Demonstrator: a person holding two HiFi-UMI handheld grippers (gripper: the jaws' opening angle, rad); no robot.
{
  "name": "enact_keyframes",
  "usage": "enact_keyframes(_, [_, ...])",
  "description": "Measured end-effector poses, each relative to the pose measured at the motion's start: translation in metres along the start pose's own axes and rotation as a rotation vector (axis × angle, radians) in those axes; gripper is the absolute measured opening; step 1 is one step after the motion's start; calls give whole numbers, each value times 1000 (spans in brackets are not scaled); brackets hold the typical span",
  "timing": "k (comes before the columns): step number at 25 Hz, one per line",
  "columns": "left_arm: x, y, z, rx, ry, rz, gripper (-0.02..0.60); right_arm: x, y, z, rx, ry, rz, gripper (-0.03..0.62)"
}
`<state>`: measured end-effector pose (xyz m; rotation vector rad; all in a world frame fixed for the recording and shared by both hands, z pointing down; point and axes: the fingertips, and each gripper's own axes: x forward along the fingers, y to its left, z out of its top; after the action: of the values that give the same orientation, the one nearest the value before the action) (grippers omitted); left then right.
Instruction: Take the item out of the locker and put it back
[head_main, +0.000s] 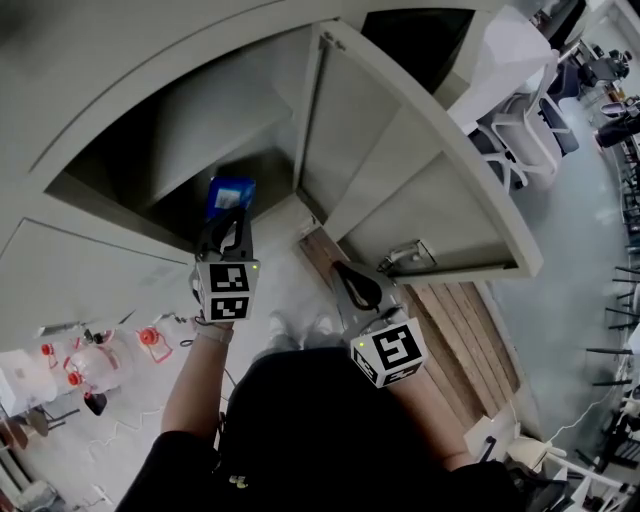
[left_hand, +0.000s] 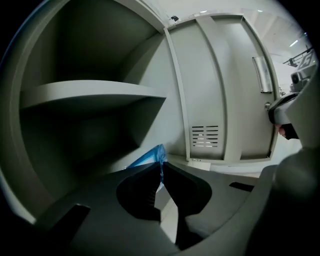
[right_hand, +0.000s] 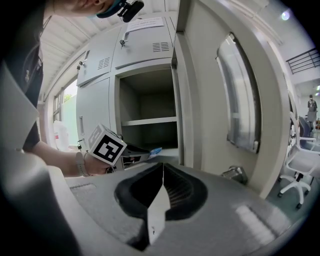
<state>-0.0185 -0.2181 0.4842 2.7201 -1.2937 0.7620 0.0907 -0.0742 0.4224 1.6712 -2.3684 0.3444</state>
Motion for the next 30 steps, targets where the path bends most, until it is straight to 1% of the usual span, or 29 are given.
enact_keyframes(5, [20,7,-7,-2,30,7,32,3,-3,1,6,-2,-9,2])
enact_keyframes(10, [40,10,-24,-21,75,6,34,6,-4,1,6,0,-13,2])
enact_keyframes(21, [69,16,-33,-23,120,8,41,4,-12,1,14,3,-36,2])
enact_keyframes(27, [76,21,-34,-8,125,42,46,2,-14,0,16,3,-44,2])
enact_keyframes(30, [77,19,-35,2,134,47,61,1,-14,0,17,1,-45,2])
